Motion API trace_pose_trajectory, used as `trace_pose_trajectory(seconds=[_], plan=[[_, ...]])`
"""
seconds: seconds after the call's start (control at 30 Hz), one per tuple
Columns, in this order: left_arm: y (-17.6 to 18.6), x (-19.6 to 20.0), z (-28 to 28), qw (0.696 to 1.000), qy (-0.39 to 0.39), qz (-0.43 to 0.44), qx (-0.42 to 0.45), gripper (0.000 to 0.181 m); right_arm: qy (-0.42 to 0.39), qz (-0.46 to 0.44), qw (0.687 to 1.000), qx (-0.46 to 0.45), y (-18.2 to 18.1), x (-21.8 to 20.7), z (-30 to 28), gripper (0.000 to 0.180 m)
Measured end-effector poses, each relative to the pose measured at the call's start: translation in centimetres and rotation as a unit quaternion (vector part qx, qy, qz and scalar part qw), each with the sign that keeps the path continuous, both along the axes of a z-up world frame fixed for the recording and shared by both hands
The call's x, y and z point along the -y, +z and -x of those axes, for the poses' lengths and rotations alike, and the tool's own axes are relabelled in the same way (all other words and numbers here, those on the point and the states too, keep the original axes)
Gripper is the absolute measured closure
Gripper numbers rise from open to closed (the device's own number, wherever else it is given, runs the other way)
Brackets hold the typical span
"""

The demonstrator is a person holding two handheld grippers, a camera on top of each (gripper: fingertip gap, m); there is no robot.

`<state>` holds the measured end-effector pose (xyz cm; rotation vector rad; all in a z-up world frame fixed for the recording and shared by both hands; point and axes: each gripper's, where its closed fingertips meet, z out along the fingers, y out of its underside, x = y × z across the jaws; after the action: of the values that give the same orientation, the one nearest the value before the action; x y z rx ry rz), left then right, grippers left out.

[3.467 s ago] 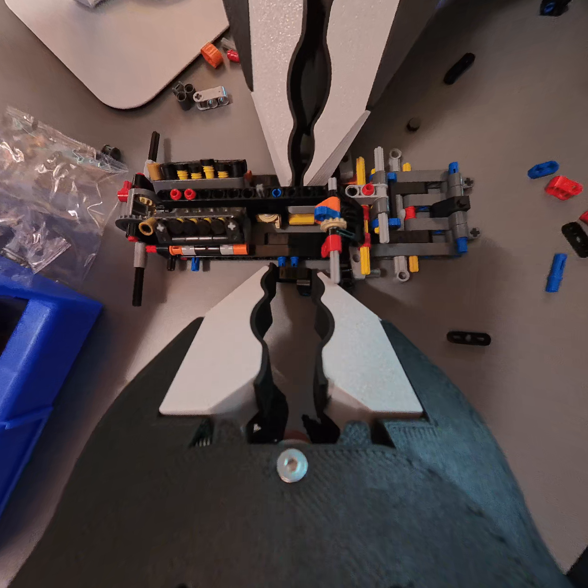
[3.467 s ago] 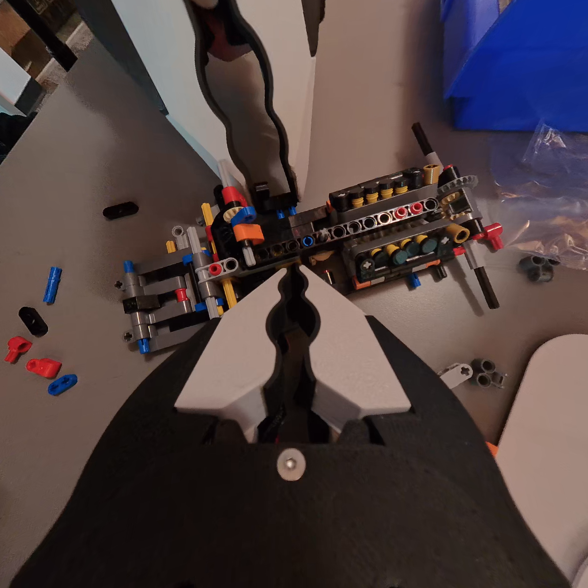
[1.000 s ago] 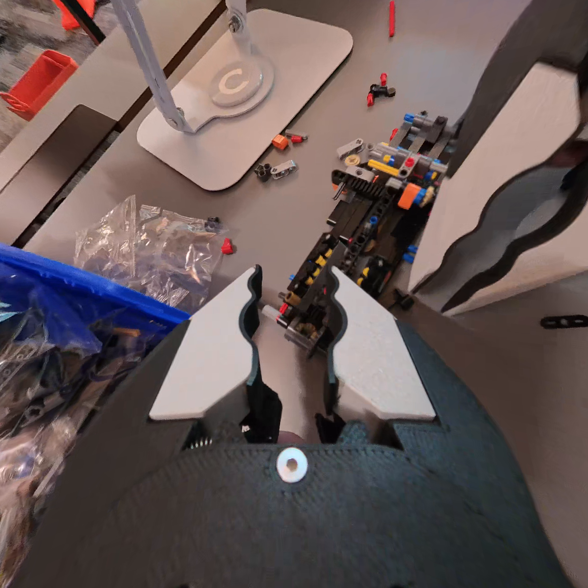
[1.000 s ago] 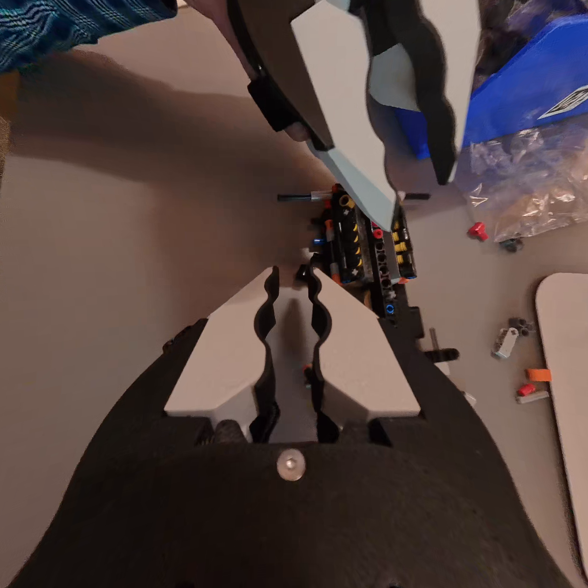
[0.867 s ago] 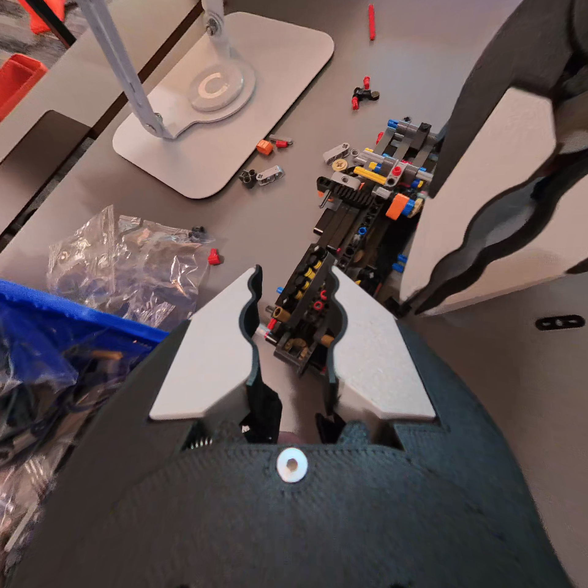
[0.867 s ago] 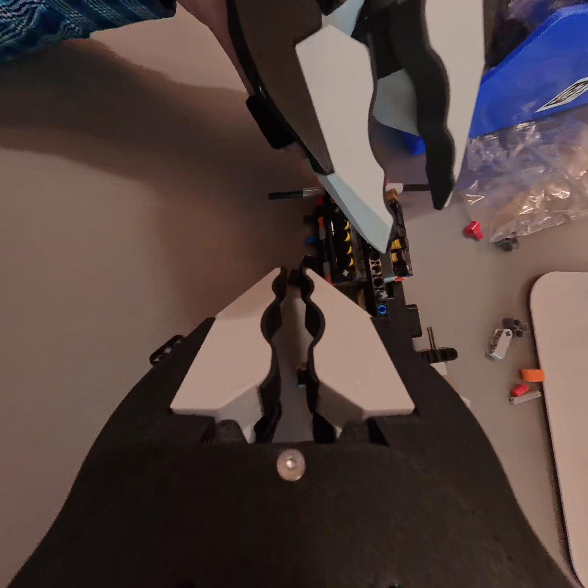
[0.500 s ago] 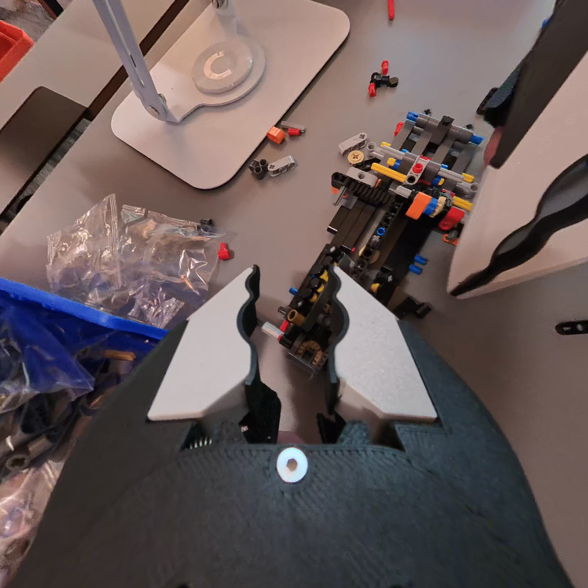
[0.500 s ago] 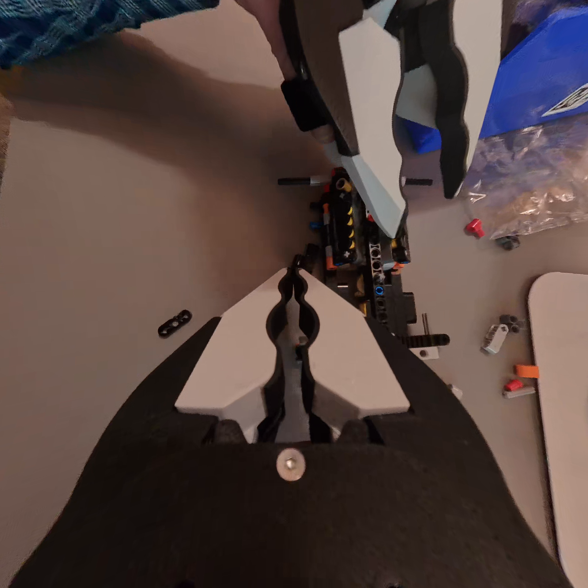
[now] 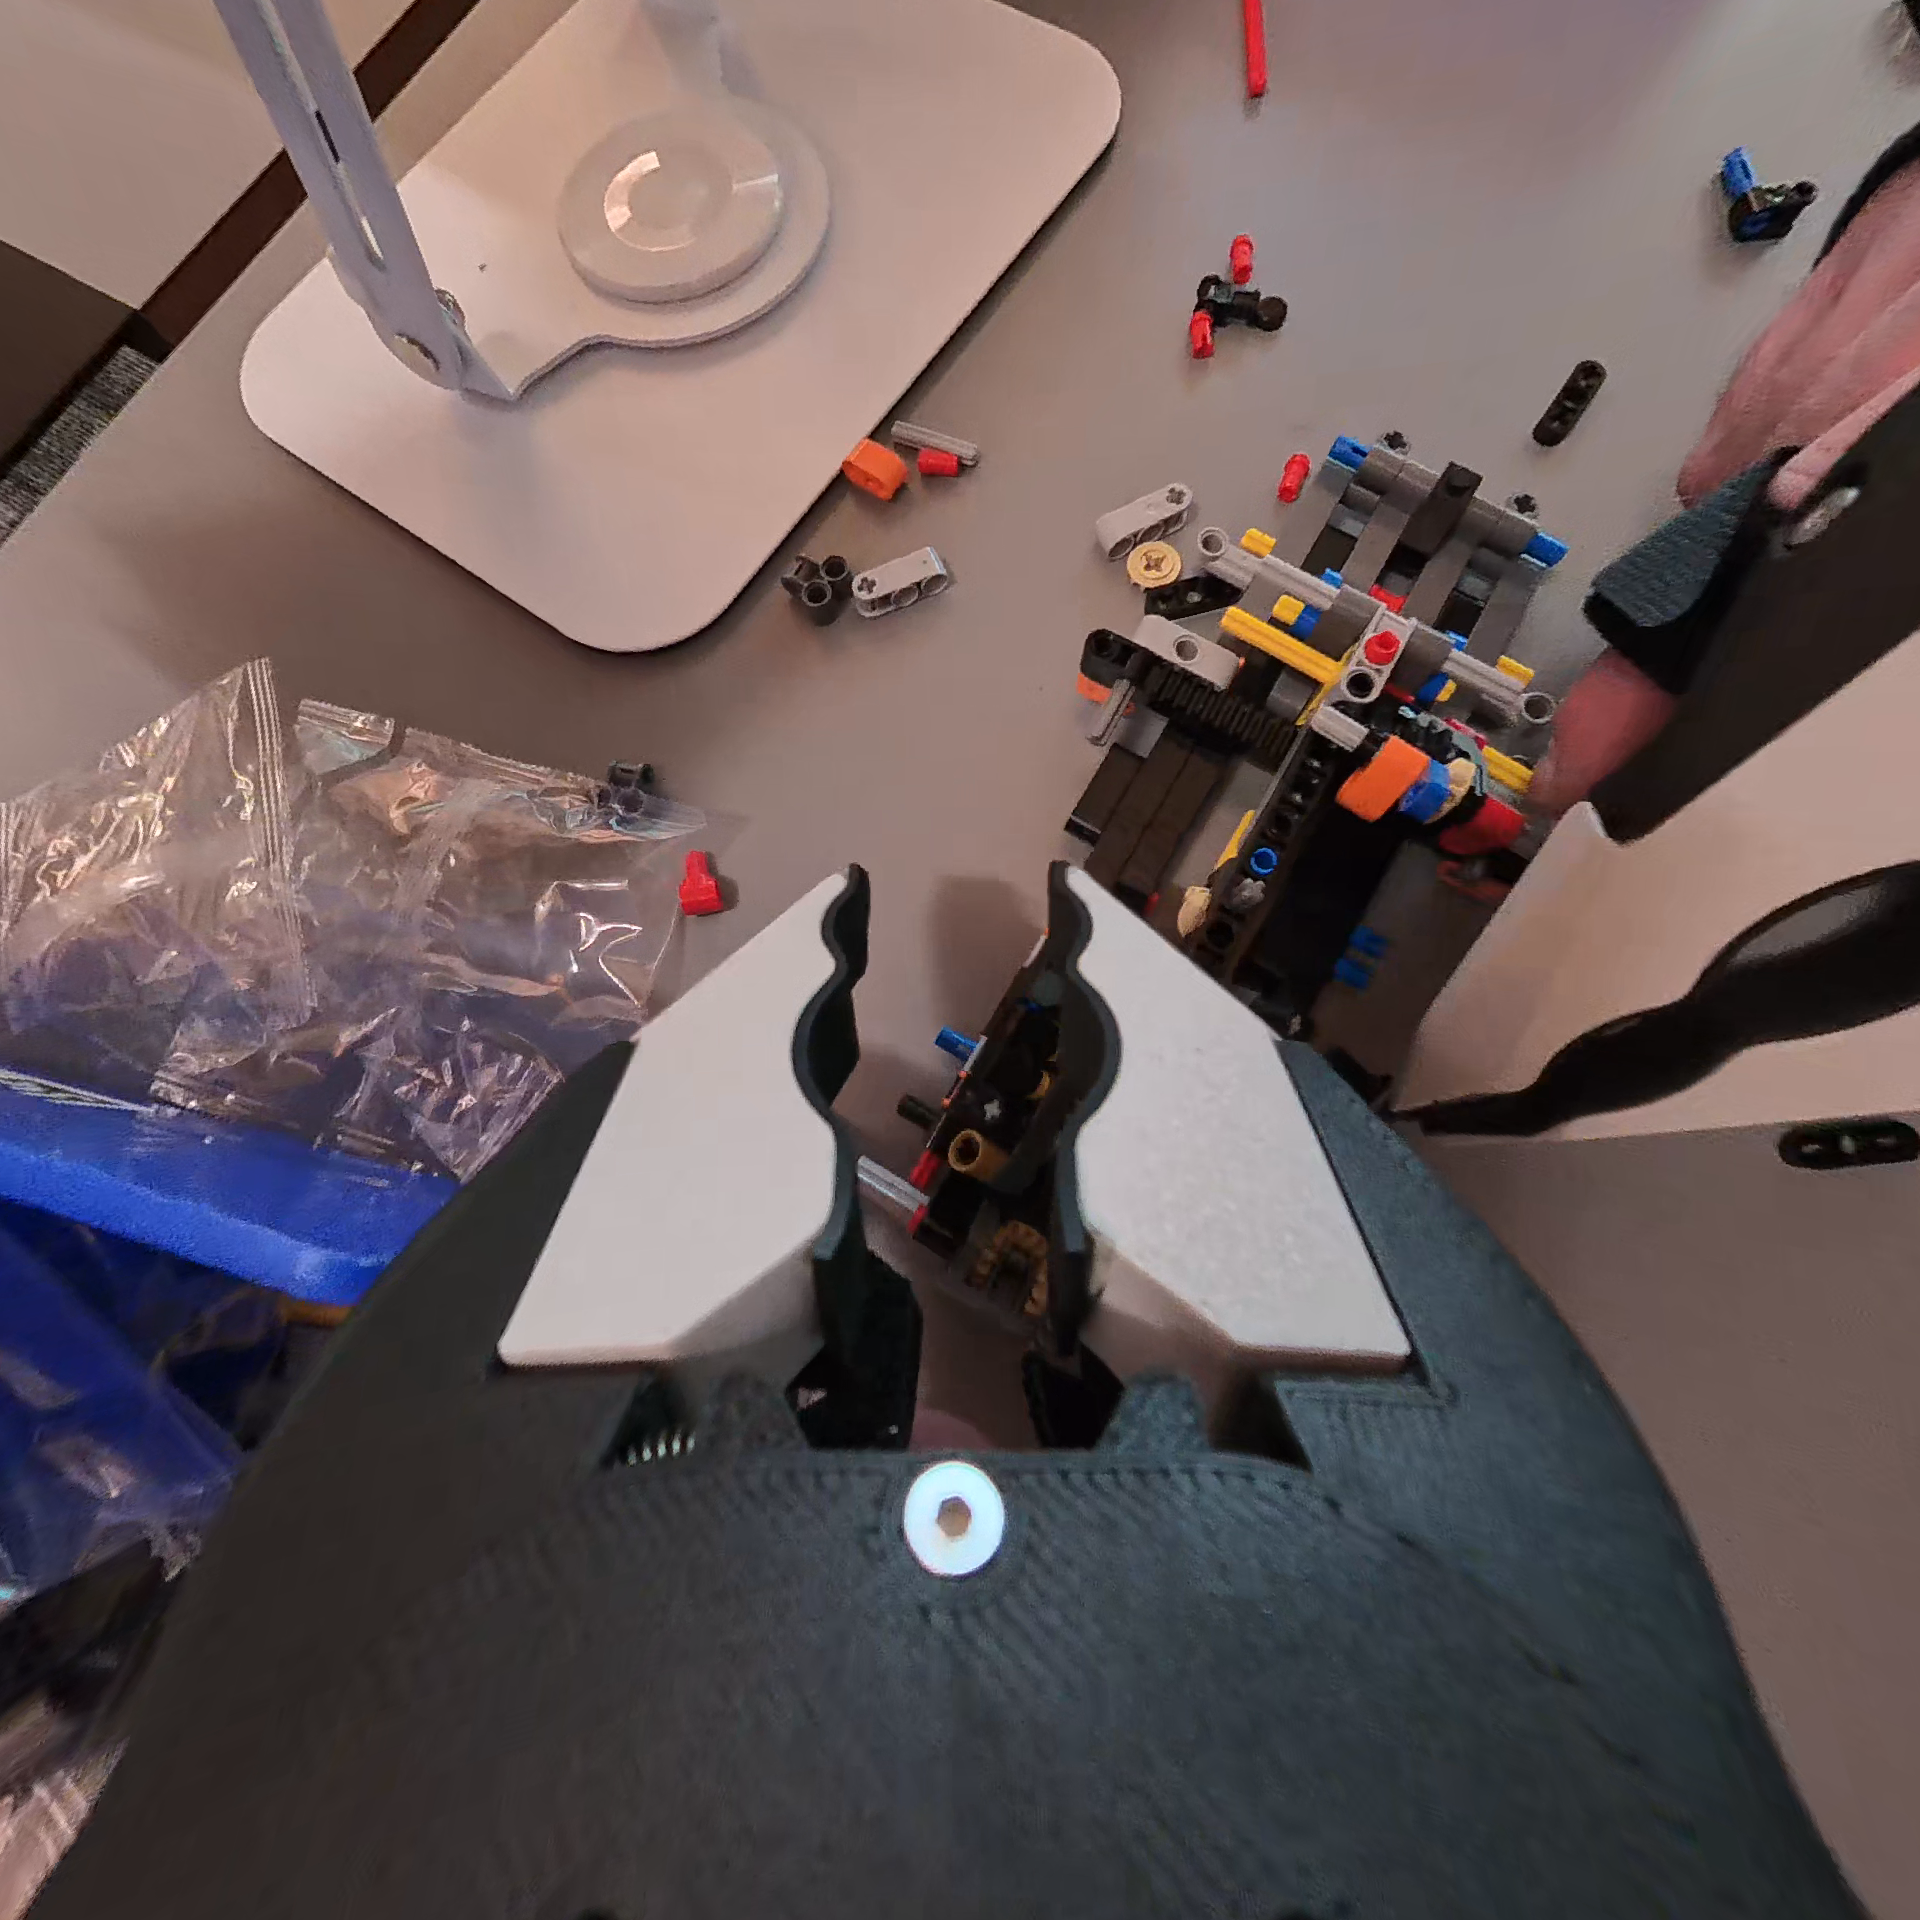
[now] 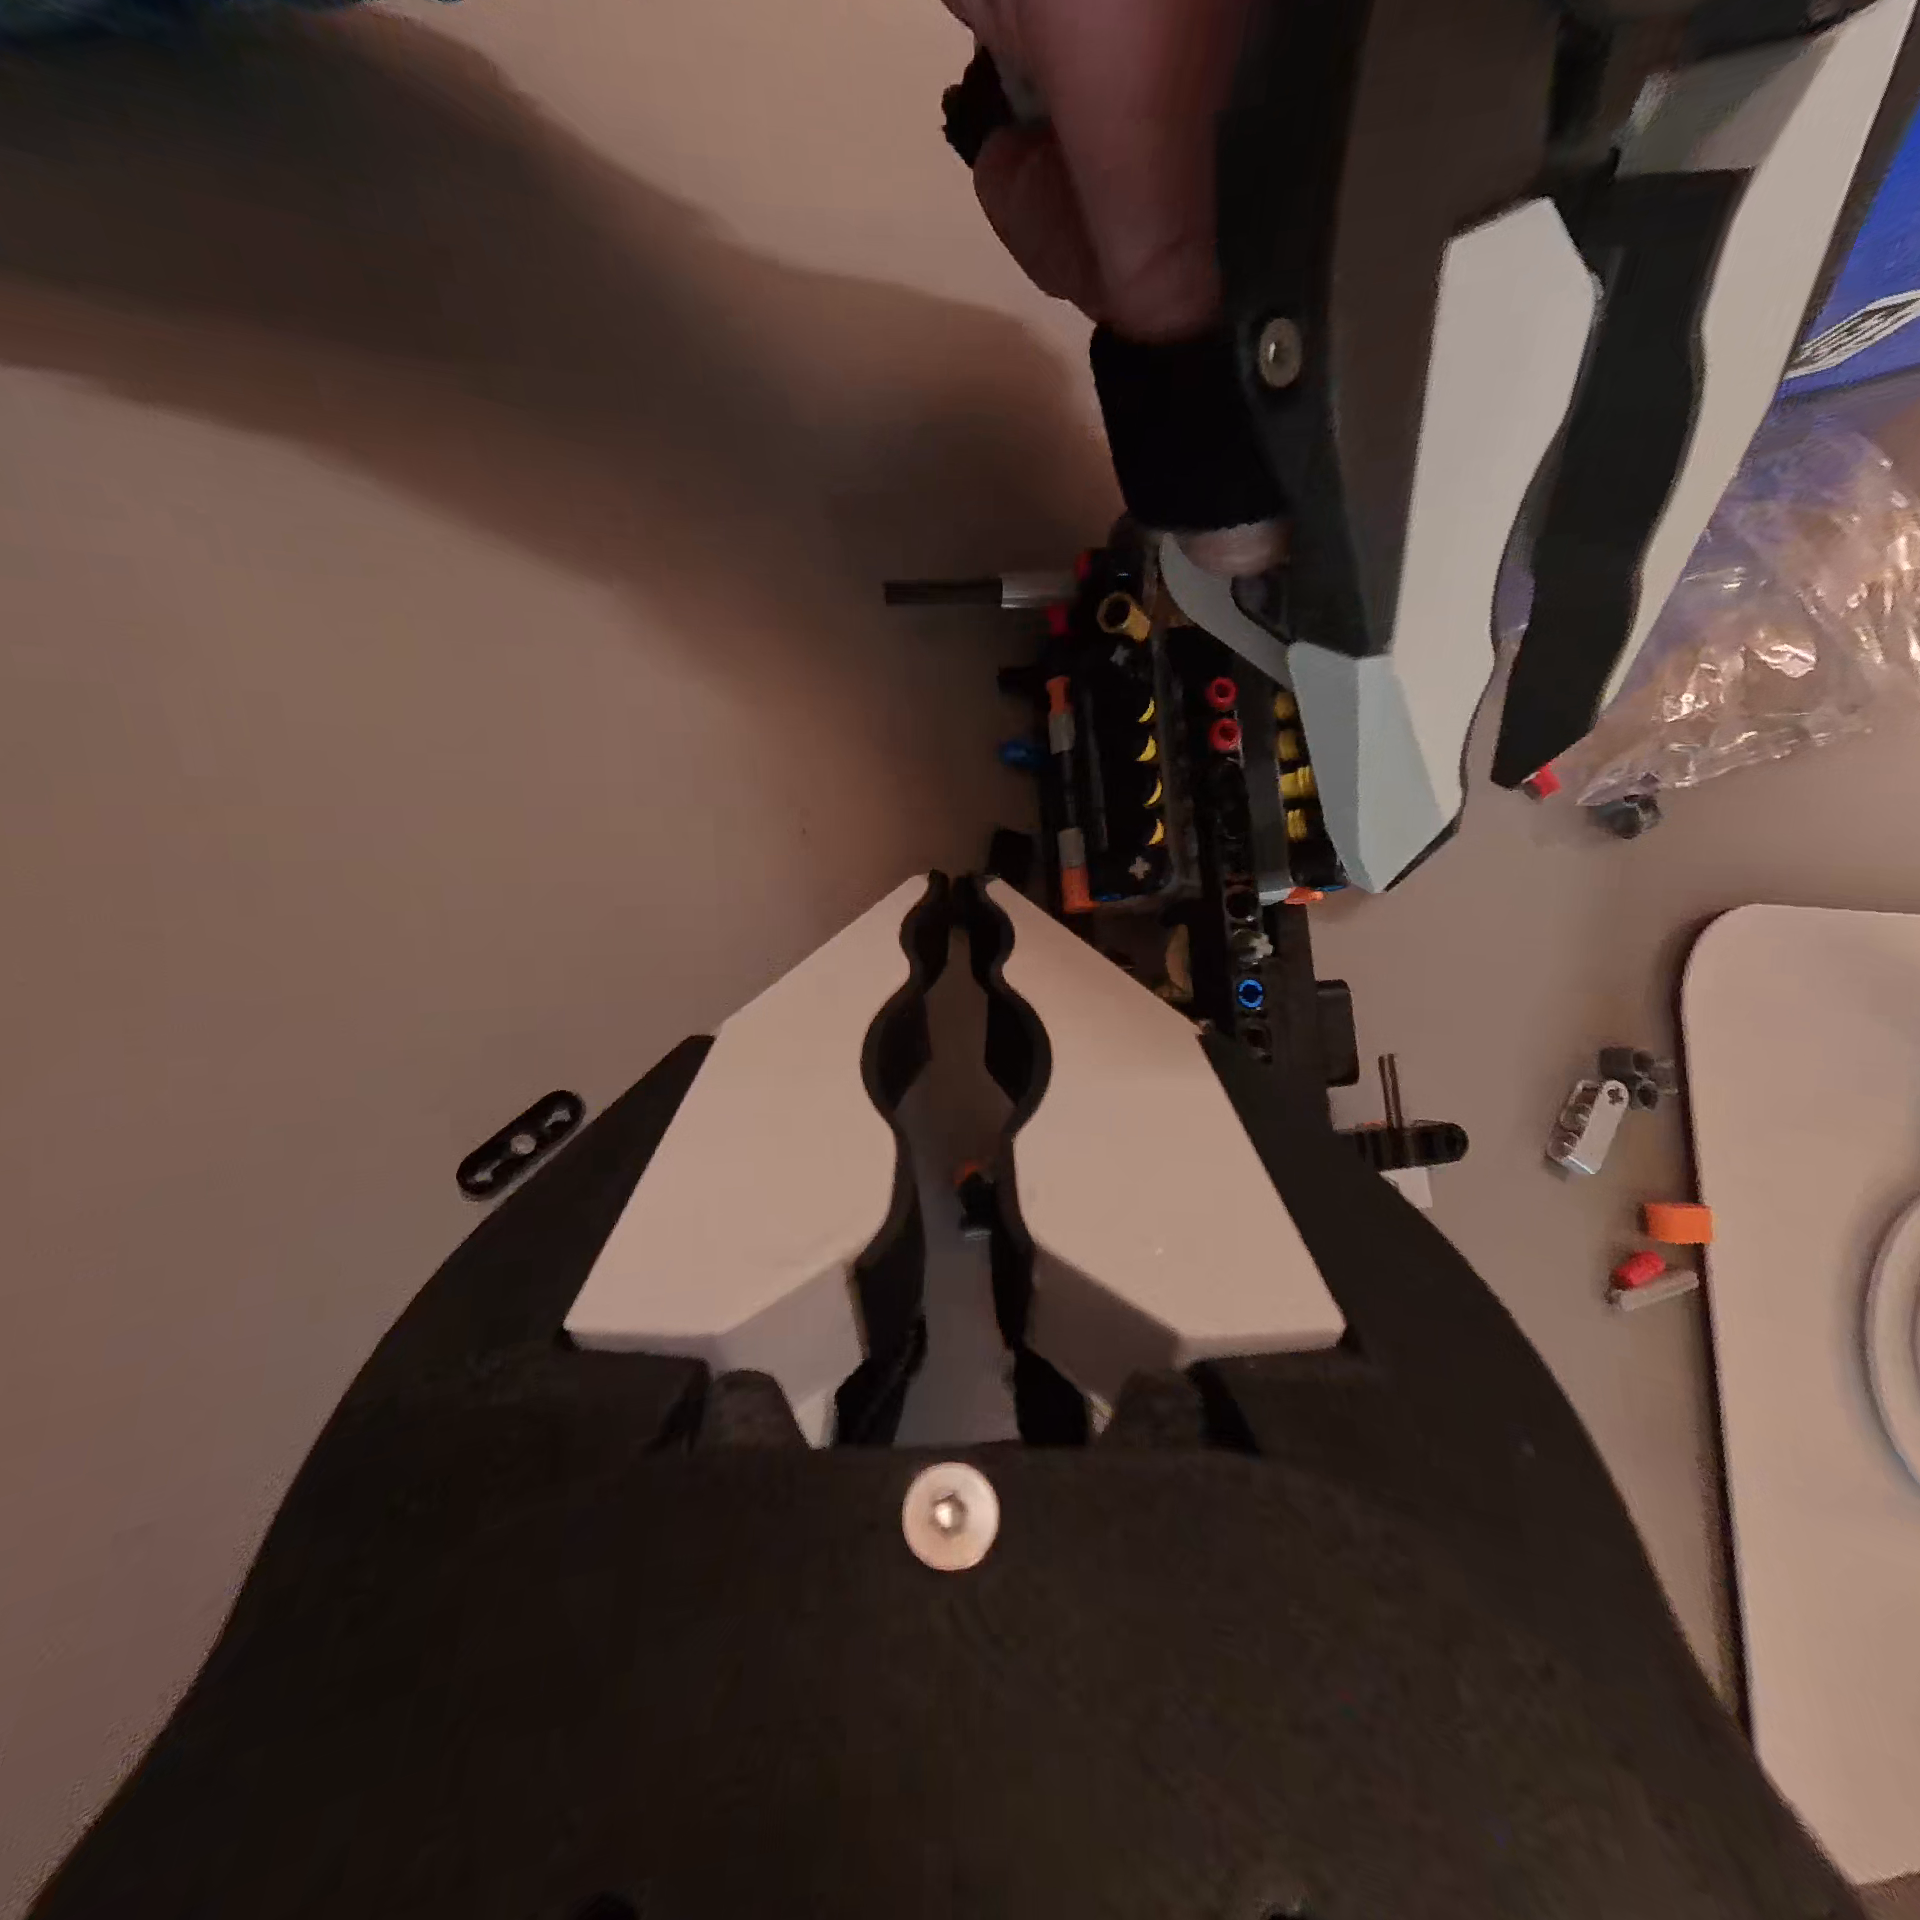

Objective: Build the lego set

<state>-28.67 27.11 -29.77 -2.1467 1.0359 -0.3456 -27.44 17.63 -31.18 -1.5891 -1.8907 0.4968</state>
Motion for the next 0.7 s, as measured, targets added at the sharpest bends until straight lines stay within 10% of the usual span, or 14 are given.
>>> trace_pose_trajectory(seconds=[0.7], plan=[[-1.1,2.6,-0.4,0.998,0.04,0.039,0.01,0.167,0.048,-0.018,0.999,-0.009,-0.1,1.7,-2.8,0.18]])
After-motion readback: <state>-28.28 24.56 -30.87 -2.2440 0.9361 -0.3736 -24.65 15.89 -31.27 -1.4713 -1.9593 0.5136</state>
